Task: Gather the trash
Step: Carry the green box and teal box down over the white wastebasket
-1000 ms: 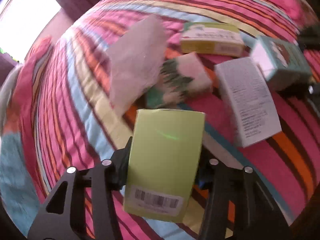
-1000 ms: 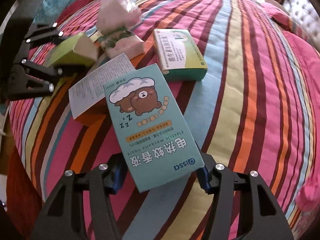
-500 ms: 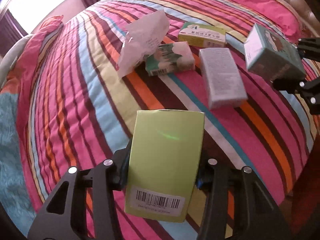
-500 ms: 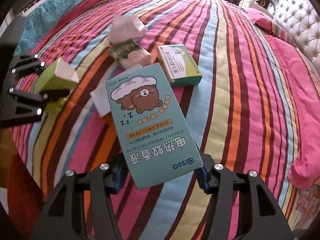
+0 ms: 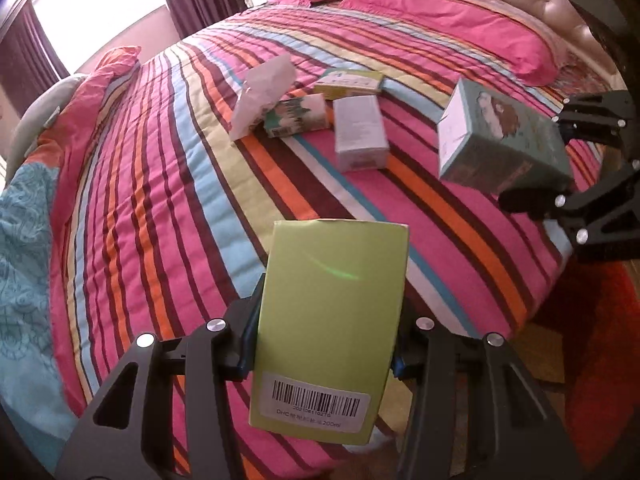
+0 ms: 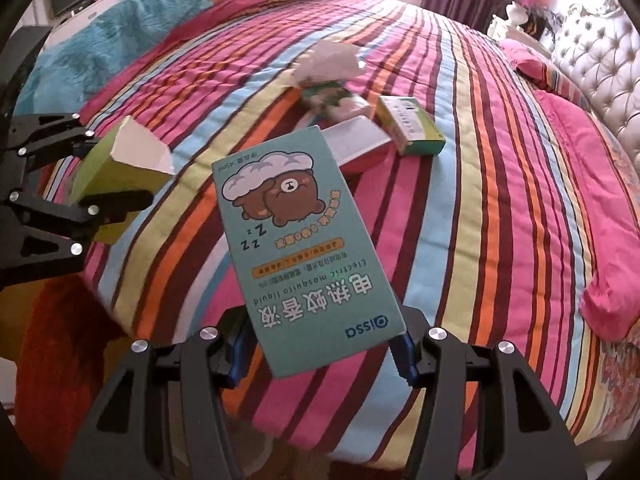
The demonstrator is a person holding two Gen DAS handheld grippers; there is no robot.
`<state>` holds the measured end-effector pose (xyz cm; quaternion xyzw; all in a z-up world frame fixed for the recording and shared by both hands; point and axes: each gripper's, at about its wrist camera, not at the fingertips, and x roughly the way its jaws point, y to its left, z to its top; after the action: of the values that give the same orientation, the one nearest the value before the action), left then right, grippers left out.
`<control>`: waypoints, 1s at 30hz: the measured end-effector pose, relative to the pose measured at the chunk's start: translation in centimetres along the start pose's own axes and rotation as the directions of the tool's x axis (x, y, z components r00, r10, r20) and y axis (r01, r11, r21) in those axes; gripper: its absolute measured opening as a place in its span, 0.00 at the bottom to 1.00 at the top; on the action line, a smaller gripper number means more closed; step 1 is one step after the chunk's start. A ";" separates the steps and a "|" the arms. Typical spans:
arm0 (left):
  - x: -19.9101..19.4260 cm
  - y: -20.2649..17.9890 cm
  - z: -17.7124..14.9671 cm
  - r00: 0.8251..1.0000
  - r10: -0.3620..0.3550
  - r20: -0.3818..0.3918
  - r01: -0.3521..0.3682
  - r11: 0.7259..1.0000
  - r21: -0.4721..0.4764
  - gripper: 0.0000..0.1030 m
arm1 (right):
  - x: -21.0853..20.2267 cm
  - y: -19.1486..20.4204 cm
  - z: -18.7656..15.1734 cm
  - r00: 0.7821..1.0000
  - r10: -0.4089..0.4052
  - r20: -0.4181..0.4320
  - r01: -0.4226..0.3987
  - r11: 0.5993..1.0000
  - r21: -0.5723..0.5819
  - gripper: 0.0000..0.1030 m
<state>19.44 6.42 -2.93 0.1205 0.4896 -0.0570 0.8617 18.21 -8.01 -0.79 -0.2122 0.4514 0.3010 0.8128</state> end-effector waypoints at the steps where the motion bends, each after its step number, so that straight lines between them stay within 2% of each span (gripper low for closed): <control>1: -0.3 -0.2 -0.3 1.000 -0.004 0.005 0.004 1.000 0.000 0.46 | -0.5 0.5 -0.7 1.000 0.001 0.005 -0.001 1.000 -0.007 0.52; 6: -2.5 -2.1 -3.0 0.999 -0.035 0.031 0.035 0.999 -0.004 0.46 | -2.5 2.2 -3.8 1.000 0.008 0.019 -0.007 1.000 -0.020 0.52; 12: -3.9 -4.5 -7.4 0.998 -0.050 0.026 0.050 0.999 0.001 0.46 | -2.9 3.6 -7.2 1.000 0.022 -0.017 -0.022 1.000 0.010 0.52; 19: -4.0 -7.0 -12.7 0.995 -0.097 -0.032 0.097 0.995 0.006 0.46 | -3.2 5.5 -11.0 0.999 0.029 -0.038 -0.028 0.999 0.030 0.52; 24: -3.2 -8.1 -15.5 0.989 -0.112 -0.095 0.114 0.993 0.014 0.46 | -2.5 7.1 -13.8 0.995 0.053 -0.090 -0.052 0.998 0.023 0.52; 30: -1.5 -9.7 -18.0 0.973 -0.146 -0.176 0.154 0.988 0.031 0.46 | -0.5 8.4 -16.3 0.983 0.071 -0.168 -0.064 0.997 0.049 0.52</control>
<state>1.64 1.73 -11.96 0.1069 0.5690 -0.1219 0.8062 2.37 -12.10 -9.17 -0.2039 0.5322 0.2994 0.7652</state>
